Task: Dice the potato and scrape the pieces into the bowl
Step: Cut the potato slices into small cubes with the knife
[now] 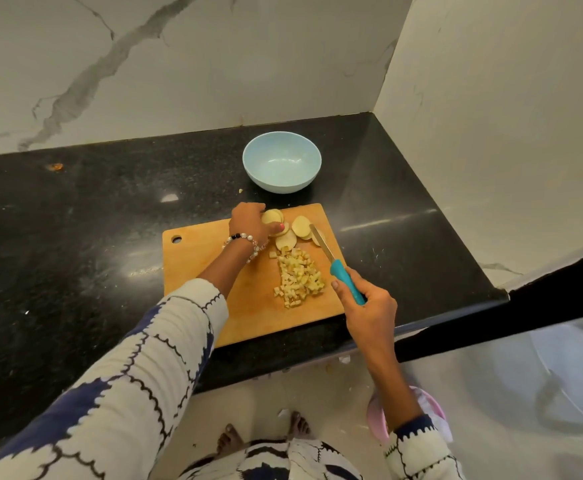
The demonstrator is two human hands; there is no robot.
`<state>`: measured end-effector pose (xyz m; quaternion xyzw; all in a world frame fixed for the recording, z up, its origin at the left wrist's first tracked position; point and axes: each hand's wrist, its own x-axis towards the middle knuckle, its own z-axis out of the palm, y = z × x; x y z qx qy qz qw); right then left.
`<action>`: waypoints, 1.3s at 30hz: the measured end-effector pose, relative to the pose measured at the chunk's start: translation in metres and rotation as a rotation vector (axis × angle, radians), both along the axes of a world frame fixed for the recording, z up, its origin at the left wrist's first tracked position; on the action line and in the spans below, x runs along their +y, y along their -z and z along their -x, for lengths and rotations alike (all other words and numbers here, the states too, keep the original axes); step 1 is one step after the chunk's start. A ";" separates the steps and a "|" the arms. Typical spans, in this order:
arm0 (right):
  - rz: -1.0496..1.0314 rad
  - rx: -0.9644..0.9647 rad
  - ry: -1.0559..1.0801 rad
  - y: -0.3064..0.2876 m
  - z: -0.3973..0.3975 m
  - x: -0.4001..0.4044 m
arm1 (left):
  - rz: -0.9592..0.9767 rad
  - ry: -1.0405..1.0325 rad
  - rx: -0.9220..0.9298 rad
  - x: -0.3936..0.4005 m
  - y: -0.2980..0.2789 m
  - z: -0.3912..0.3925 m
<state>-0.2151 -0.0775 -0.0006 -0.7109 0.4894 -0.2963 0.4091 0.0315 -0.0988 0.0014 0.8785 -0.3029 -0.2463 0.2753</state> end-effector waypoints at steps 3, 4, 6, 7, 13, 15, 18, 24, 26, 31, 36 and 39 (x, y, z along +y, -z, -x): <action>-0.002 -0.003 -0.018 0.001 -0.006 0.003 | -0.013 -0.029 -0.018 -0.005 0.000 0.002; -0.004 -0.010 -0.029 0.002 -0.007 0.005 | 0.013 -0.060 0.003 -0.005 0.000 0.003; -0.003 -0.016 -0.048 0.003 -0.010 0.008 | 0.091 -0.150 0.073 -0.004 0.001 0.004; -0.003 -0.016 -0.055 0.003 -0.011 0.010 | 0.124 -0.190 0.105 -0.003 0.001 0.005; 0.049 0.014 -0.144 0.007 -0.022 0.030 | 0.298 -0.437 0.401 0.020 -0.006 -0.001; 0.091 0.072 -0.193 0.012 -0.029 0.041 | 0.331 -0.487 0.438 0.035 -0.005 -0.006; 0.162 0.162 -0.198 0.017 -0.038 0.055 | 0.388 -0.535 0.477 0.062 -0.003 -0.011; 0.165 0.154 -0.078 0.017 -0.032 0.076 | 0.375 -0.514 0.432 0.109 0.007 -0.011; 0.154 0.113 -0.091 0.013 -0.032 0.082 | 0.364 -0.446 0.406 0.116 0.010 -0.004; 0.079 0.080 -0.214 0.011 -0.043 0.085 | 0.214 -0.242 0.067 0.119 0.019 0.010; 0.033 0.235 -0.363 0.015 -0.057 0.085 | 0.003 0.022 -0.202 0.117 0.019 0.007; 0.069 0.280 -0.382 0.011 -0.066 0.087 | -0.011 0.126 -0.238 0.116 0.020 0.004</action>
